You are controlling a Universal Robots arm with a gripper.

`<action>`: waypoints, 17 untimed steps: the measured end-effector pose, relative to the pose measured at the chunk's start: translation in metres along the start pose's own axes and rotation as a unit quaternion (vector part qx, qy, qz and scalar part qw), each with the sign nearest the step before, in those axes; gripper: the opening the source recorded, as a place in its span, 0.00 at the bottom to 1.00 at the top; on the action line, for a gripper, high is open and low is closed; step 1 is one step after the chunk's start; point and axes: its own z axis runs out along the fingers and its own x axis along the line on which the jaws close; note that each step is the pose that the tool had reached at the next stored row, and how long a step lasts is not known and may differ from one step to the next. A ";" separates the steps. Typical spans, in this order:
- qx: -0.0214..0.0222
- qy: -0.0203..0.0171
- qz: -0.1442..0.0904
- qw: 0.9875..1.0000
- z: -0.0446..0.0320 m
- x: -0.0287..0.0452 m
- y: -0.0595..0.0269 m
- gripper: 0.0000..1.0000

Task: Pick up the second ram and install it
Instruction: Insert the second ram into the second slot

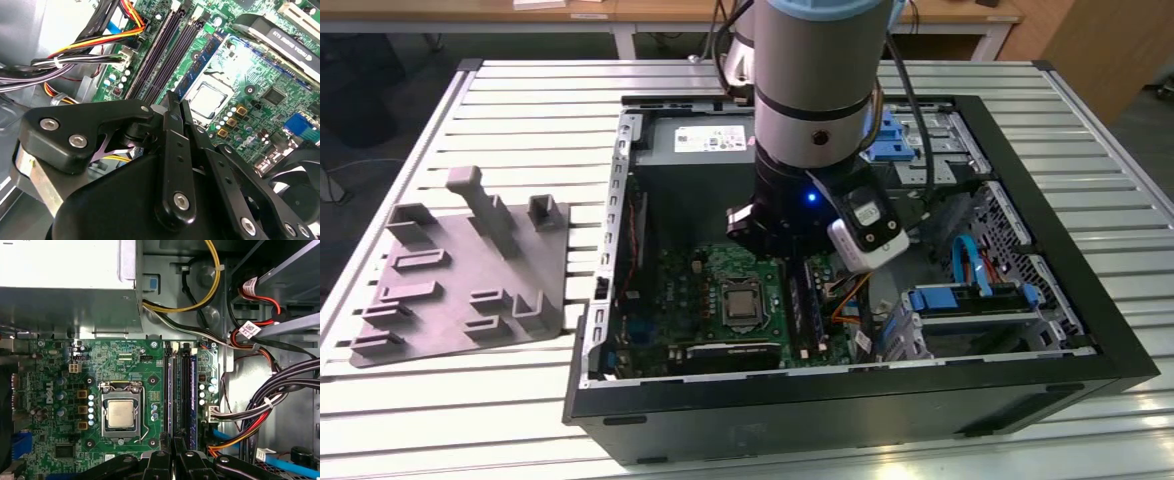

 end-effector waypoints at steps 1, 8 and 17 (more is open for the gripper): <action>0.000 0.000 0.000 1.000 0.0004 0.0000 0.0000 0.14; 0.000 0.000 0.000 1.000 0.0029 0.0002 0.0000 0.14; 0.000 0.000 0.000 1.000 0.0087 0.0005 -0.0001 0.14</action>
